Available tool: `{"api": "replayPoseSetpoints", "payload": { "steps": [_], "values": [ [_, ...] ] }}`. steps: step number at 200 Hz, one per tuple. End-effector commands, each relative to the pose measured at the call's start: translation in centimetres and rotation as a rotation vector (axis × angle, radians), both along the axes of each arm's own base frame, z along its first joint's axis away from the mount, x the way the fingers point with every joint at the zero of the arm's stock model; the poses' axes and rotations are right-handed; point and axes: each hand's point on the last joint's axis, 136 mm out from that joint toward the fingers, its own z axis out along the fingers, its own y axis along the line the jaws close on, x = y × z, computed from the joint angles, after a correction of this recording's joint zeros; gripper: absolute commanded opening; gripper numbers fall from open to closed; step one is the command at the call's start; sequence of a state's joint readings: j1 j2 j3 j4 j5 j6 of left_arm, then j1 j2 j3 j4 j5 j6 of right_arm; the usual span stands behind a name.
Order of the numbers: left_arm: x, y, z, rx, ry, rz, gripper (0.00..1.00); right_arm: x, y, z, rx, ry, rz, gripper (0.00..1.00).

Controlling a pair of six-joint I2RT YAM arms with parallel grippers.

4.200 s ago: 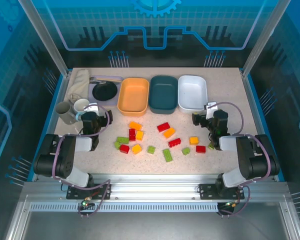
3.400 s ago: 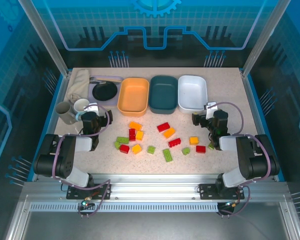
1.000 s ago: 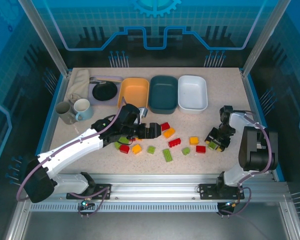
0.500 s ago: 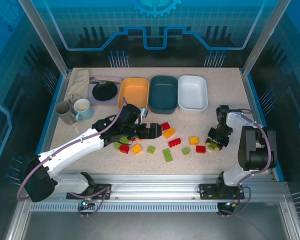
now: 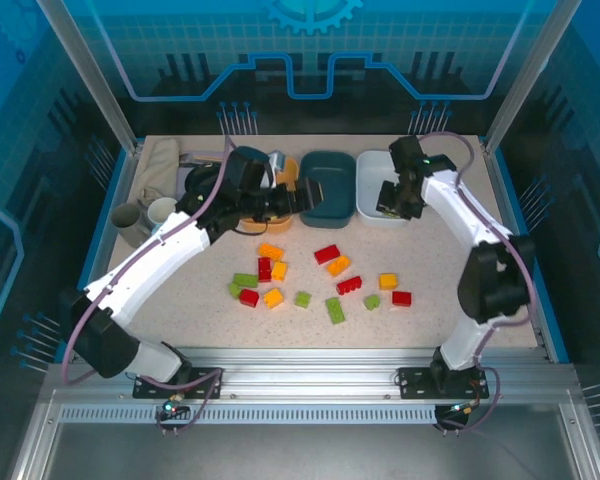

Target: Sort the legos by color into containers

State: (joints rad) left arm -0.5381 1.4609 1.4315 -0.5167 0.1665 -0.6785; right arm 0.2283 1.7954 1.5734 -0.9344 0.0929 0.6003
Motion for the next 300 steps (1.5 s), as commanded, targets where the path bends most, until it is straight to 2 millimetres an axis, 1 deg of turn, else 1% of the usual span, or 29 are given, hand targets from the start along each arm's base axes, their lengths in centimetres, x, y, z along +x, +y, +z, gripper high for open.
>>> {"api": "replayPoseSetpoints", "payload": {
  "steps": [1,13,31,36,56,63,66,68,72,98,126,139,158,169,191,194,196,198,212,231,232,238,241,248,253,258,262,274,300],
  "values": [
    [1.6,0.8,0.5,0.004,0.023,0.000,0.99,2.1,-0.2,-2.0,-0.015,0.072,0.003,0.30],
    [2.6,1.3,0.7,0.004,0.026,0.018,0.99,3.7,-0.3,-2.9,-0.012,0.090,-0.003,0.30],
    [3.9,2.0,0.2,-0.010,0.056,0.047,0.99,5.8,-0.5,-4.4,-0.009,0.119,-0.014,0.31],
    [4.2,2.1,0.0,-0.015,0.063,0.051,0.99,6.1,-0.5,-5.1,-0.010,0.136,-0.017,0.31],
    [5.2,2.4,-0.5,-0.019,0.079,0.064,0.99,7.9,-0.6,-6.5,0.010,0.158,-0.024,0.32],
    [5.4,2.5,-0.7,-0.020,0.085,0.069,0.99,8.2,-0.5,-7.3,0.012,0.177,-0.021,0.32],
    [5.5,2.5,-0.8,-0.020,0.087,0.069,0.99,8.5,-0.4,-7.0,0.017,0.169,-0.019,0.32],
    [5.6,2.5,-0.9,-0.019,0.089,0.069,0.99,8.6,-0.4,-7.8,0.015,0.182,-0.018,0.32],
    [5.7,2.5,-1.0,-0.020,0.091,0.072,0.99,8.8,-0.3,-8.2,0.015,0.192,-0.016,0.33],
    [6.2,2.8,-1.6,-0.017,0.101,0.079,0.99,9.6,-0.5,-9.8,0.005,0.224,-0.019,0.35],
    [6.3,3.0,-2.0,-0.012,0.111,0.081,0.99,9.8,-0.9,-10.8,0.011,0.243,-0.038,0.41],
    [6.2,3.1,-2.0,-0.006,0.112,0.080,0.99,10.0,-0.8,-10.4,0.016,0.236,-0.031,0.46],
    [5.9,3.3,-2.0,0.004,0.114,0.081,0.99,10.5,-0.3,-8.5,0.009,0.186,-0.001,0.52],
    [5.6,3.5,-2.0,0.010,0.116,0.081,0.99,10.8,0.3,-6.6,0.001,0.141,0.022,0.55],
    [4.7,4.2,-2.1,0.033,0.127,0.091,0.99,10.7,1.2,-2.1,-0.018,0.045,0.060,0.56],
    [4.5,4.3,-2.2,0.037,0.130,0.092,0.99,10.6,1.3,-1.9,-0.020,0.041,0.065,0.56],
    [4.4,4.4,-2.2,0.040,0.131,0.095,0.99,10.5,1.4,-0.9,-0.019,0.019,0.068,0.56],
    [4.3,4.4,-2.2,0.042,0.133,0.095,0.99,10.5,1.6,-0.3,-0.020,0.007,0.072,0.56],
    [3.3,5.0,-2.6,0.061,0.154,0.102,0.99,9.6,2.3,2.9,-0.022,-0.063,0.095,0.56],
    [1.7,6.0,-3.6,0.094,0.189,0.115,0.98,7.8,3.5,6.4,-0.011,-0.153,0.133,0.56],
    [1.6,6.1,-3.7,0.094,0.191,0.116,0.98,7.5,3.5,6.2,-0.012,-0.148,0.136,0.56],
    [1.0,6.4,-4.1,0.107,0.205,0.119,0.97,6.8,4.0,6.7,-0.006,-0.165,0.149,0.57],
    [0.7,6.6,-4.4,0.113,0.214,0.120,0.97,6.3,4.3,7.6,0.001,-0.189,0.158,0.57],
    [0.0,7.0,-4.9,0.126,0.230,0.124,0.96,5.2,4.8,8.1,0.009,-0.207,0.176,0.57],
    [-0.5,7.3,-5.3,0.135,0.237,0.125,0.96,4.5,5.2,8.9,0.018,-0.231,0.189,0.57],
    [-1.0,7.6,-5.6,0.145,0.243,0.128,0.96,3.6,5.7,8.8,0.020,-0.235,0.204,0.57],
    [-1.5,7.8,-5.9,0.153,0.252,0.131,0.96,2.9,6.1,9.2,0.027,-0.250,0.219,0.57],
    [-2.7,8.6,-7.0,0.178,0.272,0.139,0.95,0.8,7.2,9.7,0.043,-0.277,0.267,0.58],
    [-5.2,10.1,-9.4,0.227,0.325,0.156,0.95,-4.1,9.8,9.7,0.100,-0.321,0.377,0.59]
  ]
}}
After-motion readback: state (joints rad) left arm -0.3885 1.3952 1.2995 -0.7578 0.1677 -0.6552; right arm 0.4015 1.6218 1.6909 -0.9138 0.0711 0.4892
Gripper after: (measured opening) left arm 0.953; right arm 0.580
